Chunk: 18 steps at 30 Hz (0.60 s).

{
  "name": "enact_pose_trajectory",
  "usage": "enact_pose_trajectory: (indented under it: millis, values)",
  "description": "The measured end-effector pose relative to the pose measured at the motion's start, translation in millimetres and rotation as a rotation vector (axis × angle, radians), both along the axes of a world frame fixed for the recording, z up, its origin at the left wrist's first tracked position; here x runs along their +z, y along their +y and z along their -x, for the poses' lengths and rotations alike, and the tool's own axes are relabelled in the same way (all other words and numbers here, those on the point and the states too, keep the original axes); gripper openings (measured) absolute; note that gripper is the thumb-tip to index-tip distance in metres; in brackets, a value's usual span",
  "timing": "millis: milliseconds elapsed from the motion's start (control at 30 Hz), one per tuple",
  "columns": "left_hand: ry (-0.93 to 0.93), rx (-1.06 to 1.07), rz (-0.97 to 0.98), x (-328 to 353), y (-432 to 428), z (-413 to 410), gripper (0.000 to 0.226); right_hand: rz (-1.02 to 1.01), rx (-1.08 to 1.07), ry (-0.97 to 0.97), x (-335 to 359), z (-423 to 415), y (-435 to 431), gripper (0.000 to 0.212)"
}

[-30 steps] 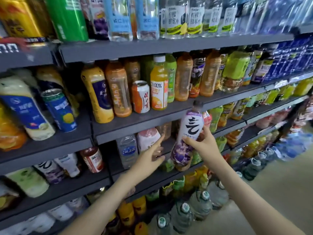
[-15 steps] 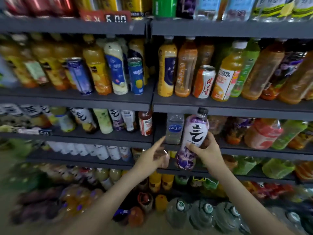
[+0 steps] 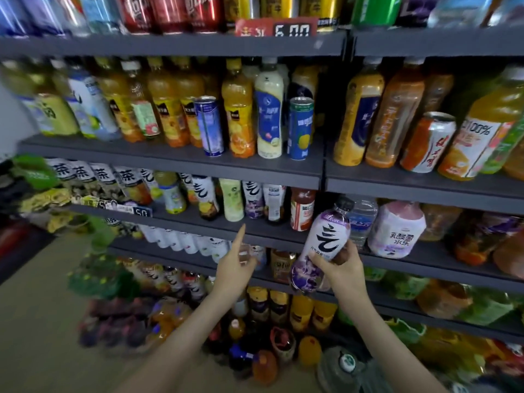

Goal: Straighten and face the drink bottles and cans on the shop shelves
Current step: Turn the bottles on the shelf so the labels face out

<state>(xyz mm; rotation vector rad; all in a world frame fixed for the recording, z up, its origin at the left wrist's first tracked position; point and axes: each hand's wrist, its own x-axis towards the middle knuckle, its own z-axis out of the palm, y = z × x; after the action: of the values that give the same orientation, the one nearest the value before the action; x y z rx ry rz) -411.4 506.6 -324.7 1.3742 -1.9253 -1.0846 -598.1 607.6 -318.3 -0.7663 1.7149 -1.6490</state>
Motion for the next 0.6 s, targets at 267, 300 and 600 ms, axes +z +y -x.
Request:
enact_pose_trajectory:
  millis: [267, 300, 600]
  values:
    - [0.053, 0.012, 0.023, -19, -108, -77, 0.062, -0.034, -0.045, 0.057, -14, -77, -80, 0.056]
    - [0.048, -0.016, 0.039, -21, -120, -83, 0.061, -0.035, -0.060, 0.066, -15, -89, -92, 0.055]
    - [0.112, -0.372, 0.278, -55, -144, -15, 0.076, 0.064, -0.318, 0.177, -40, -96, -120, 0.059]
